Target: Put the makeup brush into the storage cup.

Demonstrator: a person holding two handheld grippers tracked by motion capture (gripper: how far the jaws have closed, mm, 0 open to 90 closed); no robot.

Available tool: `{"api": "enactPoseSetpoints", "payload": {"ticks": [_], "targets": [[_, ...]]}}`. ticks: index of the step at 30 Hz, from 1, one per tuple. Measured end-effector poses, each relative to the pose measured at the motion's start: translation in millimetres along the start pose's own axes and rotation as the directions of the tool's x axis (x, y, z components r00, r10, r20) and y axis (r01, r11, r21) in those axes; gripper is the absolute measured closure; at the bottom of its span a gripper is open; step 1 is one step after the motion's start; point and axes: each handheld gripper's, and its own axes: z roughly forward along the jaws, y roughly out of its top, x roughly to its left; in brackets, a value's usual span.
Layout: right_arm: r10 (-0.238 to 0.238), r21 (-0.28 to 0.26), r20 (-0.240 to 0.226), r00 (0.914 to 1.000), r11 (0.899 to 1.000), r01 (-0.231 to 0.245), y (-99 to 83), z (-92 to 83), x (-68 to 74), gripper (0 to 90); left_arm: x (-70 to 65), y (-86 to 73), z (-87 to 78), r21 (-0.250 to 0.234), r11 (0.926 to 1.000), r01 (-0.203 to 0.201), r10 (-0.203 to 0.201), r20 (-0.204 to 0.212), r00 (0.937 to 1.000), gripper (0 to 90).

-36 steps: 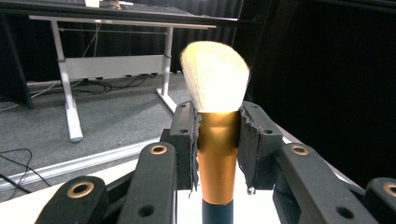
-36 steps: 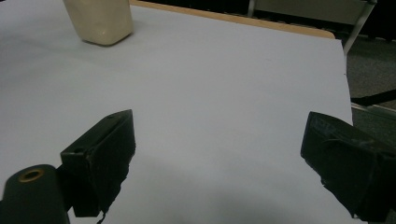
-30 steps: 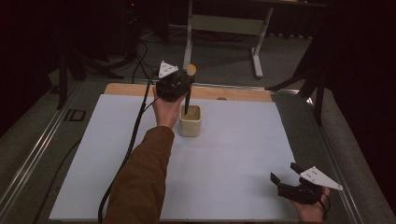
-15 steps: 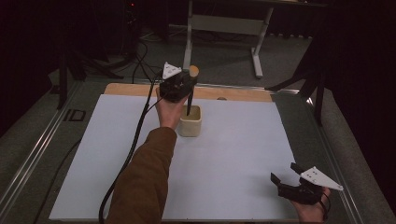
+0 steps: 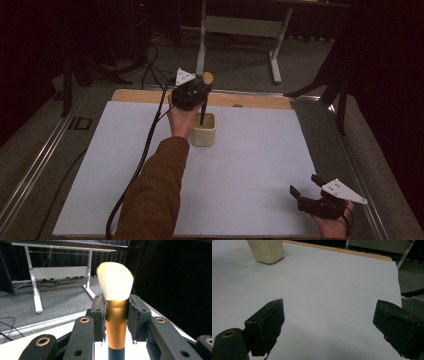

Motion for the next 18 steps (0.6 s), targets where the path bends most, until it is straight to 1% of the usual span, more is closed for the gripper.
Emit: {"api": "enactPoseSetpoints", "payload": {"ticks": [3, 18], "targets": [[0.001, 0.000, 0.000, 1.0000, 1.000, -0.001, 0.0, -0.3, -0.1, 9.7, 0.7, -1.3, 0.9, 0.007, 1.0000, -0.003, 0.003, 0.000, 1.0000, 69.4], [0.000, 0.000, 0.004, 1.0000, 1.000, 0.000, -0.2, -0.7, -0.5, 9.7, 0.1, -10.1, 1.0, 0.016, 0.9998, 0.007, -0.008, 0.007, 0.9999, 69.3]]}}
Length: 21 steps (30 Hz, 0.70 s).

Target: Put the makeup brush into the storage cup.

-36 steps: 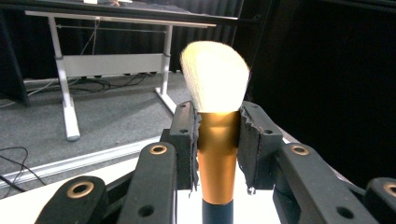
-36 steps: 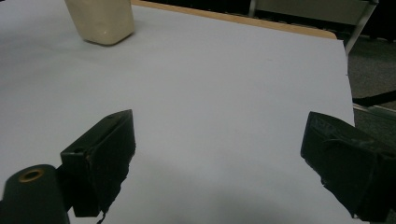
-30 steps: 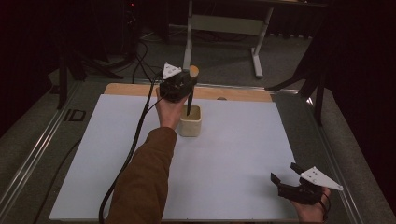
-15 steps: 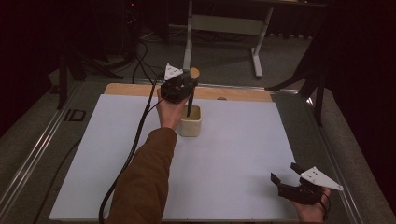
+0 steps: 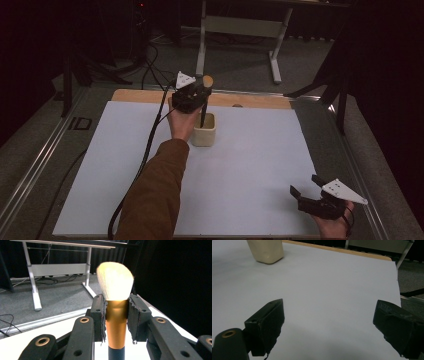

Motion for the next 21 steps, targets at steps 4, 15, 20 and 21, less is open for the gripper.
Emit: {"api": "enactPoseSetpoints", "payload": {"ticks": [4, 15, 20, 21], "targets": [[0.000, 0.000, 0.001, 1.0000, 1.000, 0.000, 0.0, 0.0, 0.0, 9.7, -2.3, -1.8, 0.2, 0.003, 1.0000, -0.005, 0.005, 0.006, 1.0000, 69.3], [-0.001, 0.000, 0.001, 1.0000, 1.000, 0.001, 0.0, 0.0, 0.1, 9.7, -6.7, -4.9, -2.3, 0.015, 0.9994, -0.032, 0.032, 0.007, 0.9995, 69.1], [-0.003, 0.001, 0.001, 1.0000, 1.000, 0.003, 0.2, 0.1, 0.3, 9.7, -5.9, -4.2, -5.2, 0.013, 0.9992, -0.037, 0.037, 0.007, 0.9993, 69.0], [-0.003, 0.001, 0.001, 1.0000, 1.000, 0.003, 0.2, 0.1, 0.3, 9.7, -5.9, -4.2, -5.2, 0.013, 0.9992, -0.037, 0.037, 0.007, 0.9993, 68.9]]}}
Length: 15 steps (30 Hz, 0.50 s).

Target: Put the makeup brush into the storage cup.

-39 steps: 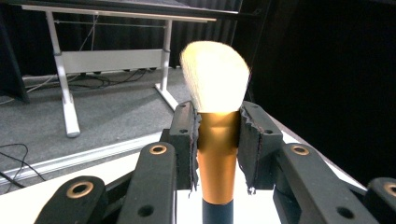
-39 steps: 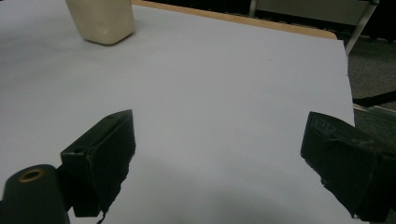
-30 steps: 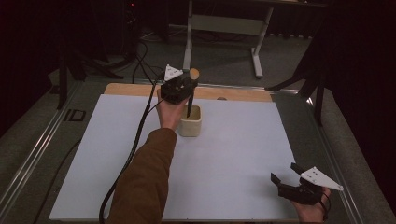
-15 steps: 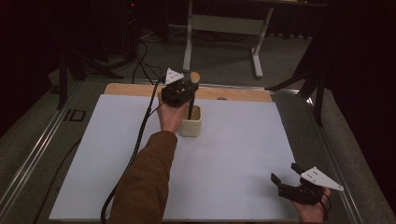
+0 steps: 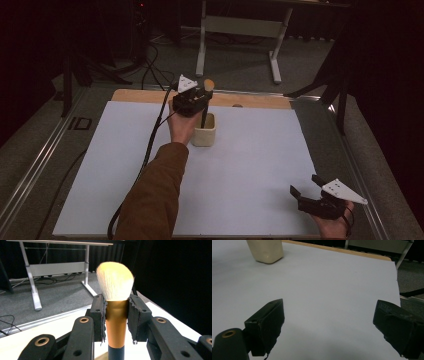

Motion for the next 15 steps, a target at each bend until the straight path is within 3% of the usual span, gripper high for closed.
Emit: {"api": "enactPoseSetpoints", "payload": {"ticks": [3, 4, 6, 7, 8, 15], "targets": [[0.000, 0.001, 0.000, 1.0000, 1.000, 0.000, 0.0, 0.3, 0.1, 9.7, 1.9, -3.9, -3.8, -0.020, 0.9997, 0.017, -0.017, 0.014, 0.9998, 67.6], [0.000, 0.002, 0.001, 1.0000, 1.000, 0.000, 0.0, 0.4, 0.1, 9.7, 1.6, -5.4, -5.0, -0.030, 0.9994, 0.015, -0.015, 0.001, 0.9999, 62.0], [0.001, 0.002, 0.001, 1.0000, 1.000, -0.001, 0.0, 0.4, 0.1, 9.7, 1.2, -6.6, -5.5, -0.043, 0.9989, 0.015, -0.016, -0.015, 0.9998, 39.8], [0.002, 0.002, 0.001, 1.0000, 1.000, -0.002, 0.0, 0.4, 0.2, 9.7, 2.9, -8.2, -5.8, -0.043, 0.9986, 0.031, -0.032, -0.020, 0.9993, 39.8], [0.001, 0.001, 0.001, 1.0000, 1.000, -0.001, 0.1, 0.7, 0.3, 9.7, 4.0, -8.9, -5.8, -0.034, 0.9990, 0.030, -0.032, -0.033, 0.9989, 32.2], [-0.001, 0.003, 0.001, 1.0000, 1.000, 0.001, 0.2, 1.0, 0.5, 9.7, 9.4, -13.1, -6.9, -0.002, 0.9993, 0.036, -0.036, -0.047, 0.9982, 25.9]]}}
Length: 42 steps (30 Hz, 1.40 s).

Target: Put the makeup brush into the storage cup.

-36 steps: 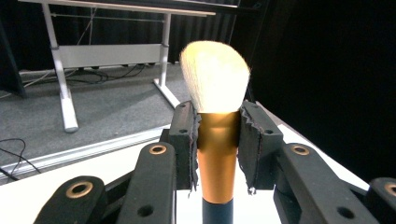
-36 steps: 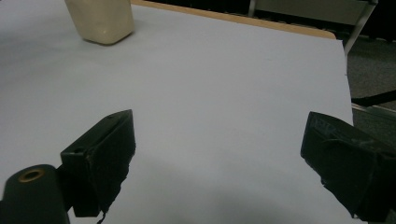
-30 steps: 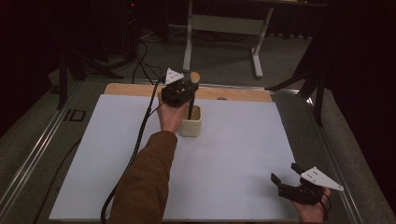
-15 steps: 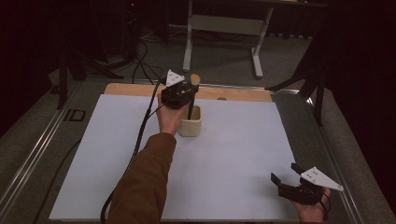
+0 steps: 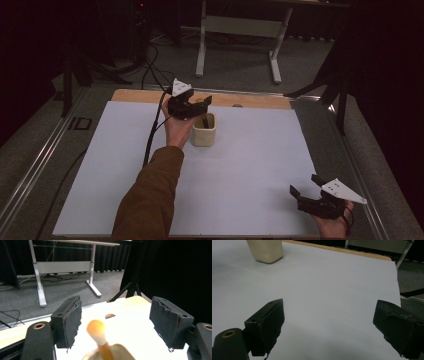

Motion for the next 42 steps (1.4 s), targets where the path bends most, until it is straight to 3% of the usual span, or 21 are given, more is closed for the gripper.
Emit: {"api": "enactPoseSetpoints", "payload": {"ticks": [5, 13, 28, 35, 42], "targets": [[0.000, 0.000, -0.001, 1.0000, 1.000, 0.000, 0.0, 0.1, 0.2, 9.7, 0.4, 1.8, -2.6, 0.001, 1.0000, -0.006, 0.006, -0.014, 0.9999, 23.6], [-0.001, 0.001, -0.002, 1.0000, 1.000, 0.001, 0.1, 0.3, 0.4, 9.7, 1.8, 1.9, -9.4, 0.034, 0.9989, -0.031, 0.031, -0.002, 0.9995, 17.5], [-0.001, 0.000, -0.002, 1.0000, 1.000, 0.001, 0.3, 0.8, 0.8, 9.7, 16.0, 0.2, -32.4, 0.059, 0.9973, -0.043, 0.044, -0.016, 0.9989, 16.7], [-0.001, 0.000, -0.003, 1.0000, 1.000, 0.001, 0.4, 0.9, 1.2, 9.7, 24.2, -2.6, -42.9, 0.084, 0.9962, -0.024, 0.027, -0.034, 0.9991, 16.8], [-0.003, 0.002, -0.002, 1.0000, 1.000, 0.003, 0.6, 1.0, 1.5, 9.7, 28.1, -7.1, -54.5, 0.096, 0.9946, -0.039, 0.043, -0.036, 0.9984, 16.6]]}}
